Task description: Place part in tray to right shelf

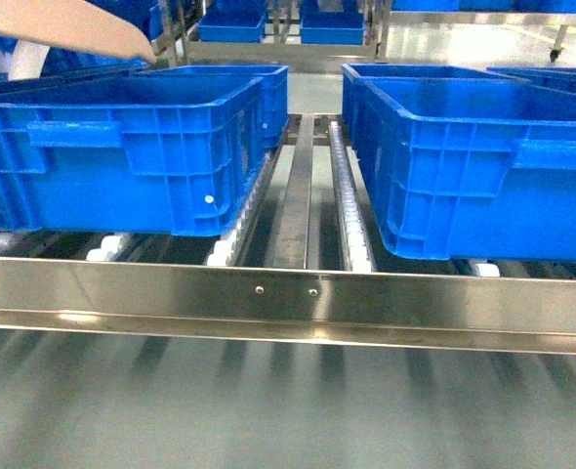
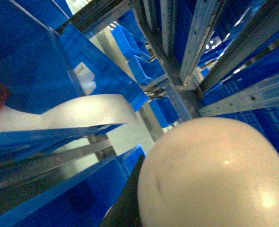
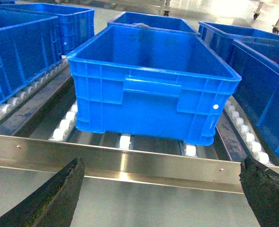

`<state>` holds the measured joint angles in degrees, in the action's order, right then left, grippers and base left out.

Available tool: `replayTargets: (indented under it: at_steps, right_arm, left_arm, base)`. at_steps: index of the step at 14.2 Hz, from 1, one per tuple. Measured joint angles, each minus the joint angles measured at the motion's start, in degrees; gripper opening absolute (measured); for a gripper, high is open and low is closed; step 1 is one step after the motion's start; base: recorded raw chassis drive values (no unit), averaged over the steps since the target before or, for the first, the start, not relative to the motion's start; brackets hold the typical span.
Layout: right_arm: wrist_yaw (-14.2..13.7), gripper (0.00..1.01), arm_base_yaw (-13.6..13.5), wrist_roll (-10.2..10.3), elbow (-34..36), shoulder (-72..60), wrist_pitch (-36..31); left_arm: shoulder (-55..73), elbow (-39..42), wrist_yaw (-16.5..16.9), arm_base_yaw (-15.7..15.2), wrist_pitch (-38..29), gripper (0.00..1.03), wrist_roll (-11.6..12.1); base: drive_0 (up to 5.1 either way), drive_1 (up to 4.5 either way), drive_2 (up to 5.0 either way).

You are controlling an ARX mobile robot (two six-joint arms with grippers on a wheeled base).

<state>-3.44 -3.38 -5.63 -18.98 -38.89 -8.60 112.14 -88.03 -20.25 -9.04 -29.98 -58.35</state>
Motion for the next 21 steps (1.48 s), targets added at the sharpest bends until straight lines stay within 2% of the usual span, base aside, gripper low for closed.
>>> replayTargets:
  at_steps: [1,3,5,7,9,11,12,13,14,15,16,17,18,19,20,21]
  right_arm:
    - [0.0,0.98,0.0,0.0,0.0,0.0,0.0]
    - [0.0,0.98,0.0,0.0,0.0,0.0,0.0]
    - [0.0,0.98,0.0,0.0,0.0,0.0,0.0]
    - [0.0,0.98,0.0,0.0,0.0,0.0,0.0]
    - [0.0,0.98,0.0,0.0,0.0,0.0,0.0]
    - [0.0,0.98,0.0,0.0,0.0,0.0,0.0]
    - [0.0,0.98,0.0,0.0,0.0,0.0,0.0]
    - [0.2,0.98,0.0,0.2,0.0,0.0,-0.7]
    - [3.0,0.88,2.3,2.0,3.0,0.3,-10.2]
    - [3.0,0.74,3.7,3.7,6.6,2.8,-15.3]
    - [3.4,0.61,3.7,4.3,8.5,4.3,-15.5]
    - [3.5,0.48,3.4,4.6,9.7,5.5,-15.2]
    - [3.4,0.33,3.4,4.8,11.3,7.6,-14.6]
    - [3.4,0.20,3.4,4.8,12.2,9.2,-14.1]
    - [3.5,0.07,3.4,4.8,12.9,10.7,-13.5]
    - [3.5,0.02,3.4,4.9,13.9,12.4,-12.7]
  left_arm:
    - [2.3,-3.4,-0.7,0.0,0.7,0.14,3.9]
    - [4.6,-8.8,-3.1,0.3,2.5,0.14,10.1]
    - [4.1,-9.0,-1.8,0.3,0.3,0.14,12.7]
    - [0.5,-3.6,-0.2,0.6,-1.5,0.14,12.3]
    - [-7.5,8.0,3.3,1.0,-7.4,0.14,9.4]
    - [-23.1,25.5,8.3,3.3,-14.2,0.14,6.2]
    - [-33.6,35.9,12.4,5.0,-18.6,0.14,6.0]
    - [-45.7,47.0,14.5,5.4,-19.4,0.14,5.6]
    - [-55.2,55.3,15.4,4.0,-14.2,0.14,7.1]
    - [-63.6,58.4,21.9,0.8,1.7,0.14,19.3]
    - [-66.7,61.5,24.7,1.4,9.0,0.14,32.2]
    - [-67.8,66.2,26.7,4.0,9.9,0.14,42.6]
    - [-69.4,69.9,25.9,4.4,9.1,0.14,50.1]
    - [-72.2,71.5,23.5,4.6,7.6,0.14,54.1]
    - [-74.7,72.9,20.0,8.3,6.8,0.14,56.2]
    - [-76.5,75.0,21.1,9.5,6.7,0.14,56.7]
  base:
    - [0.0,0.00,0.0]
    - [0.0,0.00,0.0]
    - [0.0,0.00,0.0]
    - [0.0,0.00,0.0]
    - [0.0,0.00,0.0]
    - [0.0,0.00,0.0]
    - [0.0,0.00,0.0]
    - [0.0,0.00,0.0]
    - [0.0,0.00,0.0]
    - [0.0,0.00,0.0]
    - [0.0,0.00,0.0]
    - [0.0,0.00,0.0]
    - [0.0,0.00,0.0]
    - [0.0,0.00,0.0]
    - [0.0,0.00,0.0]
    - [0.0,0.00,0.0]
